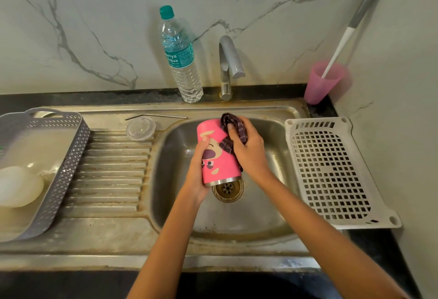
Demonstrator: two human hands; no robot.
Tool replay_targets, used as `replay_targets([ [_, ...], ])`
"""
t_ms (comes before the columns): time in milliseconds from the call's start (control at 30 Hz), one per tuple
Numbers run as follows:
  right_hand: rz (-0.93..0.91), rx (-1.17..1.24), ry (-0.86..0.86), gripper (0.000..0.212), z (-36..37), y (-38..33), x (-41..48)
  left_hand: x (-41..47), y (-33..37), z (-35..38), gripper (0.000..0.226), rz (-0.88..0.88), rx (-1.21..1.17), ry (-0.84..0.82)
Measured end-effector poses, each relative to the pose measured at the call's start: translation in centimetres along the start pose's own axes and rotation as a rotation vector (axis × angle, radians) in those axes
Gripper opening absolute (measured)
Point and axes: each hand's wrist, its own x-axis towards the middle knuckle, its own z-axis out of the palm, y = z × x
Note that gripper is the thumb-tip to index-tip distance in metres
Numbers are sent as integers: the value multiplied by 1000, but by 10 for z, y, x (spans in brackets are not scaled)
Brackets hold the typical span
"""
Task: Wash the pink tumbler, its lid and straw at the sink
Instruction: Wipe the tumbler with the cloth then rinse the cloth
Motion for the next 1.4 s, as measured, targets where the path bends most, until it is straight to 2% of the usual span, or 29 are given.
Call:
replay_targets([
  [67,43,-25,-23,27,1,1,-1,0,-3,5,50,32,-77,32],
  [133,43,-61,-43,25,-2,3,-12,3,-3,4,71,51,-141,32],
  [233,53,-96,-88,25,-7,8,-31,8,2,-3,91,52,-137,25],
  [367,19,-132,-58,30,-2,14,-37,6,3,-12,75,29,65,43],
  [533,-64,-150,-11,27,3,17,-26,7,11,-17,97,32,285,-17],
  [600,-66,-98,17,26,2,10,-16,5,14,-16,98,27,349,-20],
  [667,-44,-14,40,21,-4,-3,-1,1,14,-15,90,27,404,-57],
  [767,-42,-6,-92,20,-24,-16,21,-2,14,-15,81,107,594,-106],
  [867,-202,-233,-306,30,-40,-16,24,1,25,-19,88,252,884,-103],
  [933,-296,-272,-328,35,-44,-12,20,1,29,-18,90,331,1037,-83],
  [1067,-305,-281,-249,31,-41,-14,18,-5,24,-14,92,416,1200,-48],
  [1167,-87,-211,-164,25,-32,-14,19,-6,26,-14,94,499,1333,-40],
  [1233,-14,-178,-124,24,-28,-7,13,-5,26,-15,93,503,1350,-2],
  [1333,-109,-184,-63,24,-26,1,-3,-3,22,-17,90,459,1281,77],
  [1400,-180,-213,-62,27,-27,2,-9,-4,18,-19,91,463,1294,72],
])
